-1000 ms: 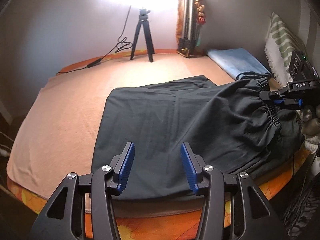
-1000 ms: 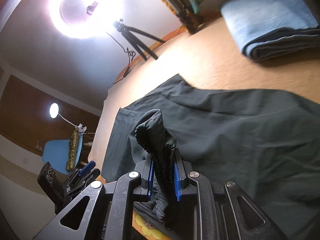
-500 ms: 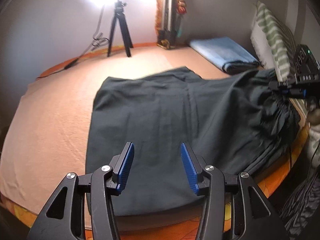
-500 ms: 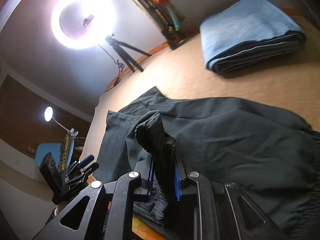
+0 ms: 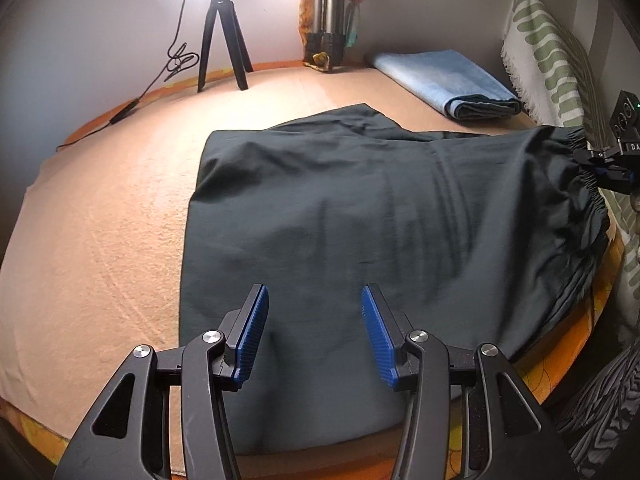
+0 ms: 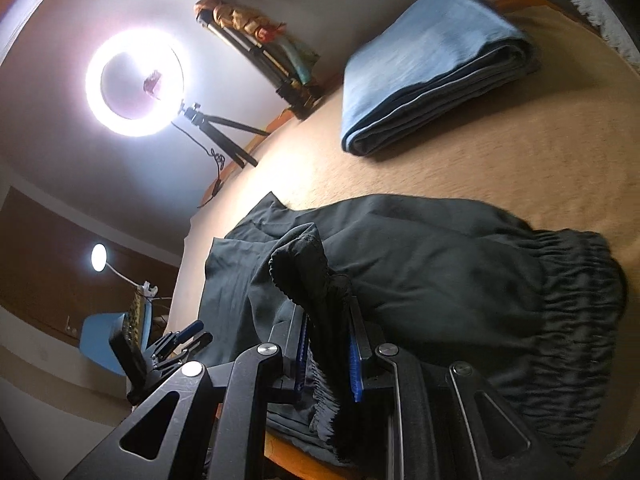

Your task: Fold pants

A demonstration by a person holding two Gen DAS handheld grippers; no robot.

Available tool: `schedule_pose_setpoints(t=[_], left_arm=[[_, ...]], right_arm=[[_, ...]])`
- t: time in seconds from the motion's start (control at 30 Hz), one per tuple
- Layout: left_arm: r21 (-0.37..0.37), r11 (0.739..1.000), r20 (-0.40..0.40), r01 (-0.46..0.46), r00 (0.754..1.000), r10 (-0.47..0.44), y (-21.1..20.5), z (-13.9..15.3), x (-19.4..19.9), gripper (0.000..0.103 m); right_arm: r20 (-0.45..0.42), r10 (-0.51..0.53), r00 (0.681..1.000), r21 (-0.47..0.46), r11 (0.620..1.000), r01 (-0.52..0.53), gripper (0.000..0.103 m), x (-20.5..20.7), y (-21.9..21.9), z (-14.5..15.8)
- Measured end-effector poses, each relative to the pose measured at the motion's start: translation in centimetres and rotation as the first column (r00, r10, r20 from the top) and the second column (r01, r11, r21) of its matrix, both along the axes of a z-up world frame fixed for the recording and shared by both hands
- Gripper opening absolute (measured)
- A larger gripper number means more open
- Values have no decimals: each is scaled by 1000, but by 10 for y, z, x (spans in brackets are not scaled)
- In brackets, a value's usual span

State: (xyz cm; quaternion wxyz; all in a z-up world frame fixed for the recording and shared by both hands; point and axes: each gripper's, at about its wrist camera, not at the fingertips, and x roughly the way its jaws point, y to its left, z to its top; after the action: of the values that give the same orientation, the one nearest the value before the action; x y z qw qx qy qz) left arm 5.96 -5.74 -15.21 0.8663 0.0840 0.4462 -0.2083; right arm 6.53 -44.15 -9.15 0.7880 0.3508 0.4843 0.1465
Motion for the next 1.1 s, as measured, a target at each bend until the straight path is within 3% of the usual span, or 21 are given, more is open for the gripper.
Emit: schedule_pose_setpoints(t=[0.3,0.57,0.83,1.03,1.1], left_arm=[[-7,1000,27,-13,1000,13,2,7,1,47],[-2,1000,29,-29,999,29,4,6,4,47],[47,999,8,-24,1000,23,3,-8,3,47],[58,998,-8,-19,1000,20,4,-14,2,47],[58,998,-8,-19,1000,19,4,-14,1,47]], right_arm=[[-25,-86,996,61,994,88,16,-18,-41,-6],[-45,-129,991,47,990,132,16,-28,-63,-12],[-83,-146,986,-34,989,143,19,-28,-70,-18],[-75,-151,986,-160,978,137,38,-40,-62,-2],[-68,-152,986,-185,973,137,40,-48,-59,4]])
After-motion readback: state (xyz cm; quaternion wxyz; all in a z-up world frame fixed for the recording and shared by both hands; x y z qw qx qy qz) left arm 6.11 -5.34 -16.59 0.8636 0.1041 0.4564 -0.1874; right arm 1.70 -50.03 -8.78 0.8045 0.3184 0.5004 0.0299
